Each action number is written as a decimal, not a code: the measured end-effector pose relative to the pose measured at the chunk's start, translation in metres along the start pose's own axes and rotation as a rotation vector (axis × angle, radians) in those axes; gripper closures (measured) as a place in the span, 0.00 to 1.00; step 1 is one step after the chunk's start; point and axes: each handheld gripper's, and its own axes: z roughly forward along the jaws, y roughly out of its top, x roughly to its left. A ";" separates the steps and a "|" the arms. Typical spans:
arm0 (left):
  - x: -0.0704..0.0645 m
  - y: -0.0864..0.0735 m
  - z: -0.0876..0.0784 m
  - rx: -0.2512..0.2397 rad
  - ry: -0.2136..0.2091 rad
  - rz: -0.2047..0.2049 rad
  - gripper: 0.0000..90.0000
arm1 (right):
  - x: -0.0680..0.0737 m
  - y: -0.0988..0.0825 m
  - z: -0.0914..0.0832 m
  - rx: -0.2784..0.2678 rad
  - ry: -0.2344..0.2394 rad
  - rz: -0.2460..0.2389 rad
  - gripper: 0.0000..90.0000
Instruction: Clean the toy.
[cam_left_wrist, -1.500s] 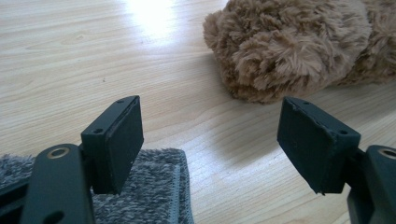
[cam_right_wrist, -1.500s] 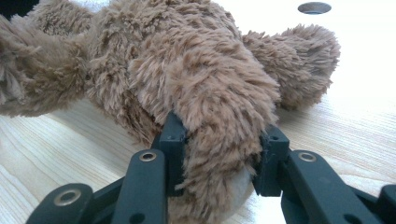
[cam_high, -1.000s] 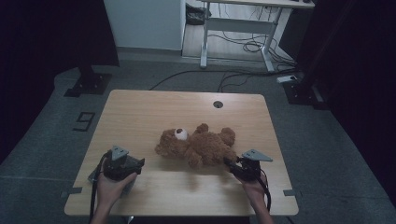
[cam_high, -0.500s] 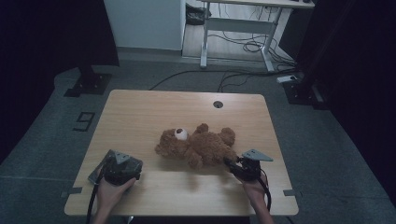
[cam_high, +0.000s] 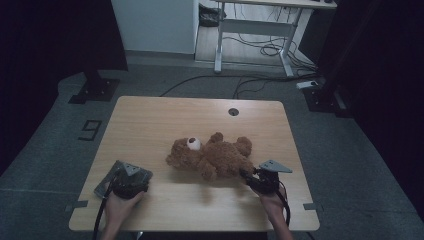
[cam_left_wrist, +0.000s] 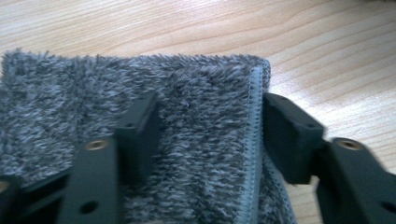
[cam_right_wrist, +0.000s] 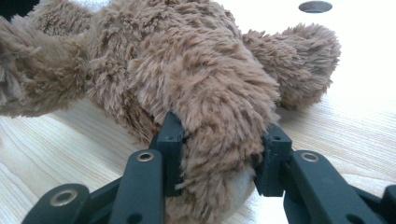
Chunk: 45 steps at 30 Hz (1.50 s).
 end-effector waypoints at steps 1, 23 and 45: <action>0.001 0.000 0.000 -0.003 0.003 0.002 0.50 | 0.000 0.000 0.000 0.000 0.000 0.000 0.68; -0.004 0.009 -0.024 -0.149 -0.148 0.031 0.86 | -0.002 0.000 0.001 0.000 0.020 0.021 0.68; -0.025 0.027 -0.060 -0.324 -0.266 0.049 0.88 | -0.005 -0.003 0.002 0.007 0.043 0.039 0.68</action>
